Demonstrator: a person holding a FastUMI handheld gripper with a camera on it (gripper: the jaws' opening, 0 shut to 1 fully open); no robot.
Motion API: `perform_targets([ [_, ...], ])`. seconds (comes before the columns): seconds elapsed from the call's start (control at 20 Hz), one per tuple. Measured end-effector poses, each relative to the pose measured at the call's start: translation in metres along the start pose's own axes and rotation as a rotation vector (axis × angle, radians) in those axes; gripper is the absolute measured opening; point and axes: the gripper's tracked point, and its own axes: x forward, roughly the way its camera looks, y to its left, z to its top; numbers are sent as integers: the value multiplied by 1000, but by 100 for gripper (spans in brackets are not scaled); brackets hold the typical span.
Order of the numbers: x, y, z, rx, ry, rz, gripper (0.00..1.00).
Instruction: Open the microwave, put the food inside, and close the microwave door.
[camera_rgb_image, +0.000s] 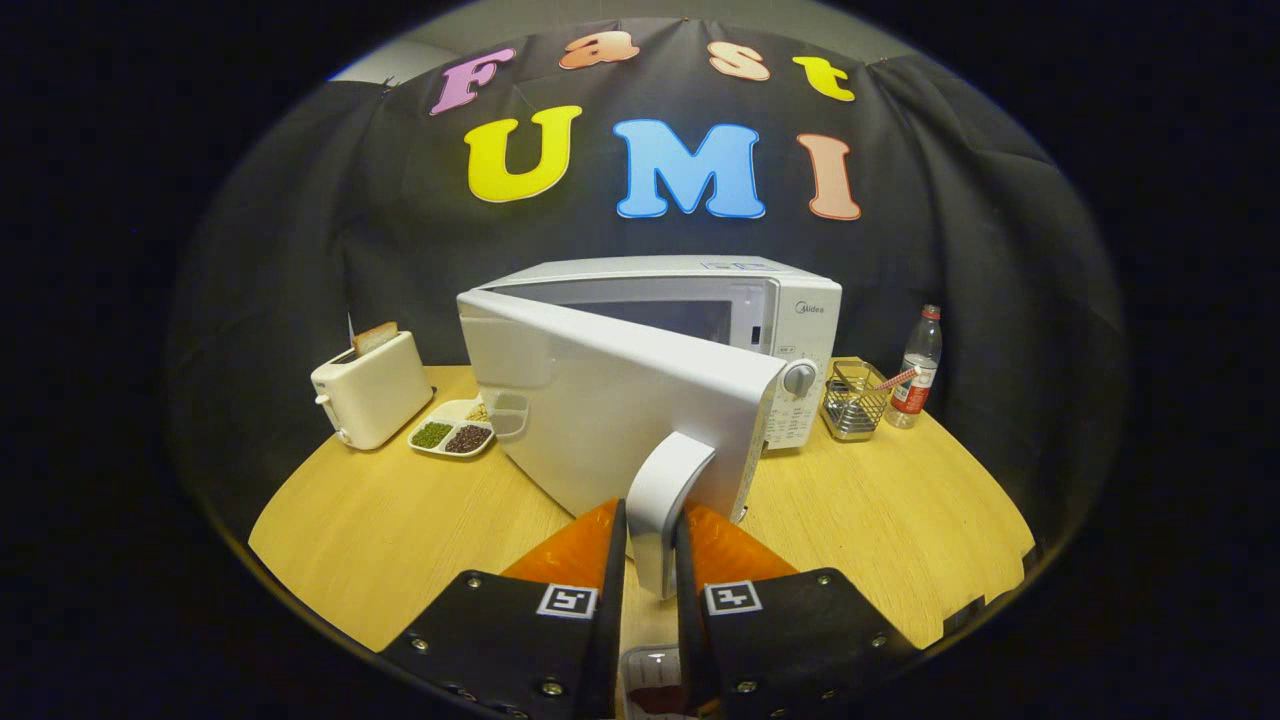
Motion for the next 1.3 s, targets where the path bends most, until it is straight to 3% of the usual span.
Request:
perform_targets([
  [0.5, -33, 53, -30, 38, 26, 24, 26],
  [1.3, -69, 163, -62, -80, 55, 191, 26],
])
